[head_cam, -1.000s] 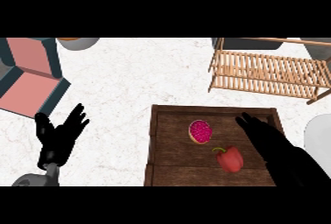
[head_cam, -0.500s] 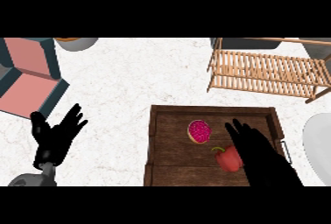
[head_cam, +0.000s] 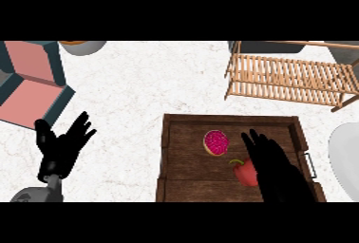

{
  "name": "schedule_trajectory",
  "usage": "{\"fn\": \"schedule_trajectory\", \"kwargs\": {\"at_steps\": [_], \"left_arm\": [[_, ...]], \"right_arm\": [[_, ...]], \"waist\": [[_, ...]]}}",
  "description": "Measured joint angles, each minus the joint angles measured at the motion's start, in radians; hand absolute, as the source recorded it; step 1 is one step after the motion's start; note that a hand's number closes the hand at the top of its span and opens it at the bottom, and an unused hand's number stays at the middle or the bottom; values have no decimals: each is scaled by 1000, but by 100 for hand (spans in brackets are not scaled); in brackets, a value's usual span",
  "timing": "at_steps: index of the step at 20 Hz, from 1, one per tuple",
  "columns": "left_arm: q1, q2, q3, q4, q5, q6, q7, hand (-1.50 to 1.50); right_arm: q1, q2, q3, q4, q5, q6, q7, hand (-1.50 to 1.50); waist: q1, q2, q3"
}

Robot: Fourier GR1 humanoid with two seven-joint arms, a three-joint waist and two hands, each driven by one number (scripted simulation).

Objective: Pick the bell pepper from the tray and place it in the tiered shelf

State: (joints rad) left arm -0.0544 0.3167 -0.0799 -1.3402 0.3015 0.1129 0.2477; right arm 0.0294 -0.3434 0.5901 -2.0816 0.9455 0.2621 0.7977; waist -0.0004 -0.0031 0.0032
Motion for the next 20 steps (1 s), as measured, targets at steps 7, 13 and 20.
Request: {"fn": "schedule_trajectory", "kwargs": {"at_steps": [7, 13, 20], "left_arm": [[0, -17, 34, 2, -24, -28, -1, 0], [-1, -41, 54, 11, -53, -40, -13, 0], [8, -65, 68, -9, -87, -44, -4, 0]], "right_arm": [[-1, 40, -17, 118, 91, -55, -53, -150], [-39, 71, -74, 218, 124, -89, -125, -150], [-61, 112, -123, 320, 136, -156, -238, -150]], "waist": [[0, 0, 0], [1, -1, 1], [1, -3, 0]]}}
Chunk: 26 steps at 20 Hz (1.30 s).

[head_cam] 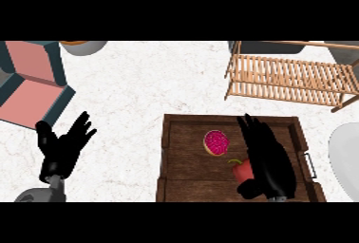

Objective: Pick the bell pepper from the tray and place it in the tiered shelf

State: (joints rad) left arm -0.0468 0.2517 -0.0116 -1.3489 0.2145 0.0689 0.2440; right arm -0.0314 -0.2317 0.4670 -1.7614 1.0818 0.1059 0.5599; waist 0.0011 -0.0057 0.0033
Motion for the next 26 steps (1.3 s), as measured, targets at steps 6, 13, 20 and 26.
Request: {"fn": "schedule_trajectory", "kwargs": {"at_steps": [6, 13, 20, 26], "left_arm": [[-11, -5, 20, 10, -11, -16, 14, 0], [-10, -7, 30, -6, -13, -23, 39, 0], [-15, -13, 44, 6, -25, -40, 35, 0], [-7, -24, 39, -11, -33, -37, 32, 0]], "right_arm": [[-10, 14, 14, 29, 12, 53, -40, 150], [-14, -17, 35, 48, 2, 98, -143, 150], [40, 7, 66, 16, 5, 39, -223, 150], [-17, 116, -75, 39, -166, 139, -146, 150]], "waist": [[2, -3, -4], [0, -10, -13], [-3, -8, -10], [1, 2, -3]]}}
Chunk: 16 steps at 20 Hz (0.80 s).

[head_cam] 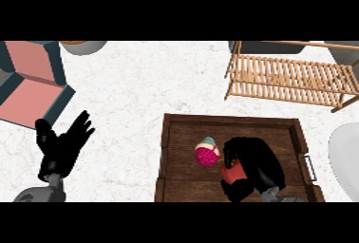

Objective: Pick the bell pepper from the tray and place it in the tiered shelf

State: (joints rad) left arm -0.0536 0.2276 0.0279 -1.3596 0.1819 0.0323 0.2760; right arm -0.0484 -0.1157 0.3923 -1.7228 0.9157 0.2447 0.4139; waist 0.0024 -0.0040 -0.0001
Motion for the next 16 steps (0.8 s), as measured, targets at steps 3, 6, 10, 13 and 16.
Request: {"fn": "schedule_trajectory", "kwargs": {"at_steps": [3, 6, 10, 13, 16], "left_arm": [[-3, 1, 5, 7, -2, 0, 10, 0], [10, -5, 8, 0, -5, 0, -11, 0], [9, -8, 11, 5, -11, 5, -13, 0], [9, 0, 17, 10, -8, -9, -23, 0], [10, -5, 15, 9, -11, -12, -28, 0]], "right_arm": [[-25, 43, -35, -84, -37, 18, 54, 150], [-41, 66, -51, -212, -42, 30, 116, 150], [-111, 83, -91, -407, -32, 94, 248, 150], [-199, 88, -154, -520, -42, 170, 359, 150], [-324, 86, -238, -581, -73, 259, 456, 150]], "waist": [[-4, 0, 2], [-7, -2, 3], [-13, -3, 2], [-11, -3, 2], [-8, -3, 2]]}}
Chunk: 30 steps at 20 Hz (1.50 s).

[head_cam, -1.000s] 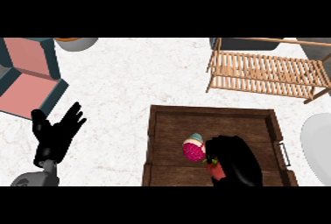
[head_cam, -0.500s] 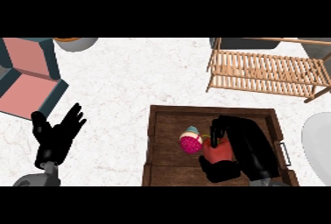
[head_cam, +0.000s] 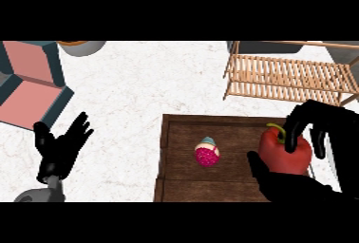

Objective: Pick the bell pepper from the tray and place it in the tiered shelf

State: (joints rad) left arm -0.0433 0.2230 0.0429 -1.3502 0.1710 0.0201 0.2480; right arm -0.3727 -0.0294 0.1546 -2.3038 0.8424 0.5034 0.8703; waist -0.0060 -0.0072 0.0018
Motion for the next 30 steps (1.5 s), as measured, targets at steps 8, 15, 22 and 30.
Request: {"fn": "schedule_trajectory", "kwargs": {"at_steps": [8, 15, 22, 30], "left_arm": [[-5, -12, 1, 6, -11, 6, -1, 0], [-8, -2, 12, -4, -2, -8, 26, 0], [-13, -14, 3, -21, -15, -1, 48, 0], [-16, -5, 22, -14, -9, -21, 56, 0]], "right_arm": [[-341, -77, -302, 94, -144, 90, 54, 150], [-571, -231, -501, 319, -243, 114, 47, 150], [-703, -378, -556, 600, -258, 114, -21, 150], [-680, -483, -532, 843, -251, 71, -221, 150]], "waist": [[3, 0, 1], [7, 3, -1], [15, 6, 0], [16, 8, -1]]}}
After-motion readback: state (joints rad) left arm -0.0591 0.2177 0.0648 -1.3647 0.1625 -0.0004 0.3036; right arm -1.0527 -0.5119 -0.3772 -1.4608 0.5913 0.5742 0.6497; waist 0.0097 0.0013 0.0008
